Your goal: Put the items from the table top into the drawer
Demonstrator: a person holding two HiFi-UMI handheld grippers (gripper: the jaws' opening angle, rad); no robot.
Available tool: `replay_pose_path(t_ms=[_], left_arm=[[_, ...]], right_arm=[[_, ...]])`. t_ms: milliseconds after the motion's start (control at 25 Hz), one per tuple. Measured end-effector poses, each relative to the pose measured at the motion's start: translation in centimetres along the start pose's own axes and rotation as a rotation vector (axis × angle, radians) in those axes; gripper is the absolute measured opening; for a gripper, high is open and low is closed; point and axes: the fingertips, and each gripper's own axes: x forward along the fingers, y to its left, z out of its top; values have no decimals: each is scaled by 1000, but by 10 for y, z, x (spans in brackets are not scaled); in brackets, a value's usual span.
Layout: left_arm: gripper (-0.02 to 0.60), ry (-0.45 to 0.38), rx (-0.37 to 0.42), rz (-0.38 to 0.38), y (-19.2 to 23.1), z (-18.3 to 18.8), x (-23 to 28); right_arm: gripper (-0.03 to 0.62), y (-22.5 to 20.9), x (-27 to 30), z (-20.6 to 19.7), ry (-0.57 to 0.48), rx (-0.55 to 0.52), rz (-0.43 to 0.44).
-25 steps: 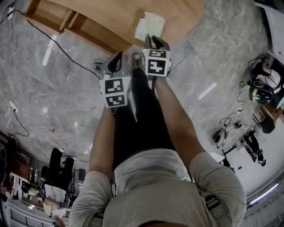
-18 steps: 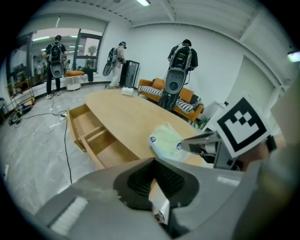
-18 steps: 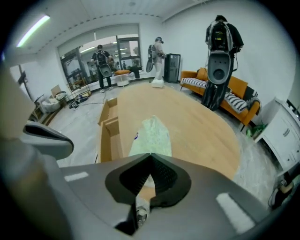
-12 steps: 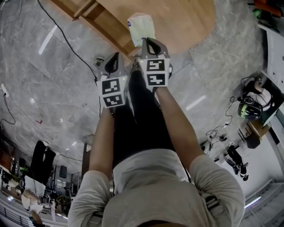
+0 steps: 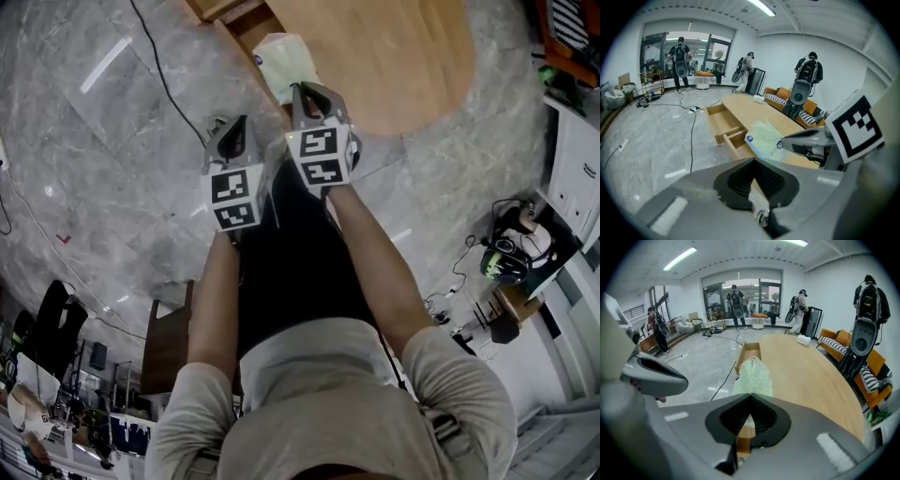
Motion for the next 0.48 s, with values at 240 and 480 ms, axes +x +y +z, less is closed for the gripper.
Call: replay_pose_path(t_ms=[240, 480], left_arm=[[20, -27, -35, 12, 31, 10, 9], [20, -11, -22, -10, 48, 21, 32]], right_arm=[[6, 15, 28, 12, 10, -63, 24], [6, 14, 55, 13, 46, -97, 1]])
